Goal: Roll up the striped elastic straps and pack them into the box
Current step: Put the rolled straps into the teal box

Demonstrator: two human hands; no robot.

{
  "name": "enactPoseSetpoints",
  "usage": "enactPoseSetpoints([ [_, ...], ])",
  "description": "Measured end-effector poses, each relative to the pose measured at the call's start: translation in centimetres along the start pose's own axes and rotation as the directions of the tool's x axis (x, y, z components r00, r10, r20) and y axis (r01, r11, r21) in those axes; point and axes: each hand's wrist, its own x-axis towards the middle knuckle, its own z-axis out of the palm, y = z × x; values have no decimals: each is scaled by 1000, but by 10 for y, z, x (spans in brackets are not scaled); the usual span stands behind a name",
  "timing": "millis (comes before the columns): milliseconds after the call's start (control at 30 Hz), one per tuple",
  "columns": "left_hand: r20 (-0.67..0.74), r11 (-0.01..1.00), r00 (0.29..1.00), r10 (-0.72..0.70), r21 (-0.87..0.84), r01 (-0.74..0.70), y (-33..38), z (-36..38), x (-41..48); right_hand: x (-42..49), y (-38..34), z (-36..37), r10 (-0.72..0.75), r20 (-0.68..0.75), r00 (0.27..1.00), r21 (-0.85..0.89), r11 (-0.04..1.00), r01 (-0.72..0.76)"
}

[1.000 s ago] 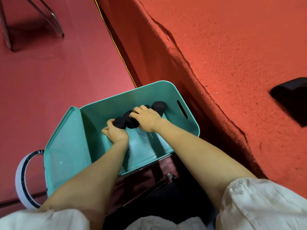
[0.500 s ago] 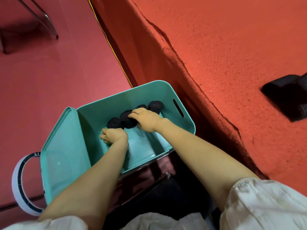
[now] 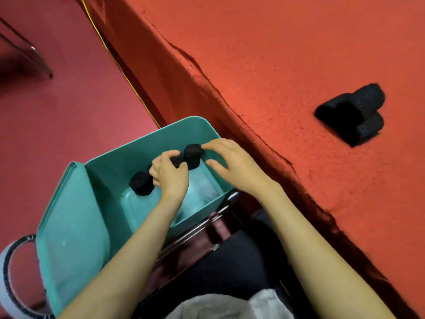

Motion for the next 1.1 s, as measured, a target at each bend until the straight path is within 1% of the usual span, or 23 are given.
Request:
enactPoseSetpoints([
  [33, 23, 990, 990, 140, 20, -141, 8, 2, -9, -15, -2, -13, 17, -76, 997, 2, 1000, -16],
  [67, 42, 961, 961, 273, 34, -275, 16, 4, -17, -29, -3, -26, 28, -148, 989, -3, 1000, -29],
  [100, 62, 915, 915, 398, 43, -401, 26, 7, -24, -43, -3, -38, 36, -212, 977, -16, 999, -40],
  [167, 112, 784, 783, 611, 53, -619, 44, 15, -35, -67, 0, -61, 73, -320, 945, -53, 994, -94],
  [233, 147, 641, 639, 755, 38, -767, 63, 25, -42, -89, 11, -83, 141, -392, 909, -93, 977, -192],
  [300, 163, 533, 524, 836, -7, -846, 86, 37, -48, -108, 27, -105, 212, -445, 870, -132, 945, -298],
  [333, 174, 495, 482, 858, -40, -868, 98, 43, -51, -117, 35, -115, 244, -462, 852, -150, 926, -346],
  [433, 254, 412, 372, 893, -125, -903, 130, 69, -62, -138, 59, -135, 347, -495, 797, -159, 865, -476],
  [467, 296, 405, 351, 888, -145, -903, 139, 79, -64, -143, 66, -140, 380, -503, 777, -150, 846, -511],
  [500, 344, 418, 347, 872, -158, -895, 147, 89, -67, -147, 72, -145, 408, -508, 759, -140, 830, -540],
  [567, 447, 488, 372, 813, -177, -855, 163, 109, -70, -149, 84, -152, 483, -510, 712, -80, 798, -598],
  [600, 490, 534, 393, 778, -186, -825, 172, 118, -71, -148, 88, -155, 536, -507, 675, -16, 777, -629],
  [667, 544, 618, 445, 711, -182, -765, 188, 135, -70, -142, 95, -162, 651, -496, 574, 160, 719, -677],
  [733, 568, 663, 484, 666, -152, -734, 204, 151, -68, -132, 102, -170, 728, -486, 483, 295, 657, -694],
  [767, 578, 672, 493, 651, -137, -727, 212, 159, -68, -125, 106, -174, 755, -474, 453, 334, 631, -701],
  [833, 611, 676, 486, 625, -112, -728, 226, 175, -69, -110, 114, -182, 787, -446, 426, 358, 593, -721],
  [900, 651, 658, 465, 600, -71, -750, 236, 188, -74, -98, 123, -187, 820, -405, 405, 388, 555, -736],
  [933, 663, 651, 465, 587, -46, -757, 240, 193, -76, -93, 126, -189, 838, -382, 390, 421, 533, -734],
  [1000, 667, 663, 493, 560, -4, -748, 245, 198, -77, -88, 131, -193, 873, -341, 348, 539, 485, -689],
  [1100, 676, 738, 540, 501, -7, -675, 248, 197, -75, -85, 133, -198, 906, -296, 302, 690, 422, -589],
])
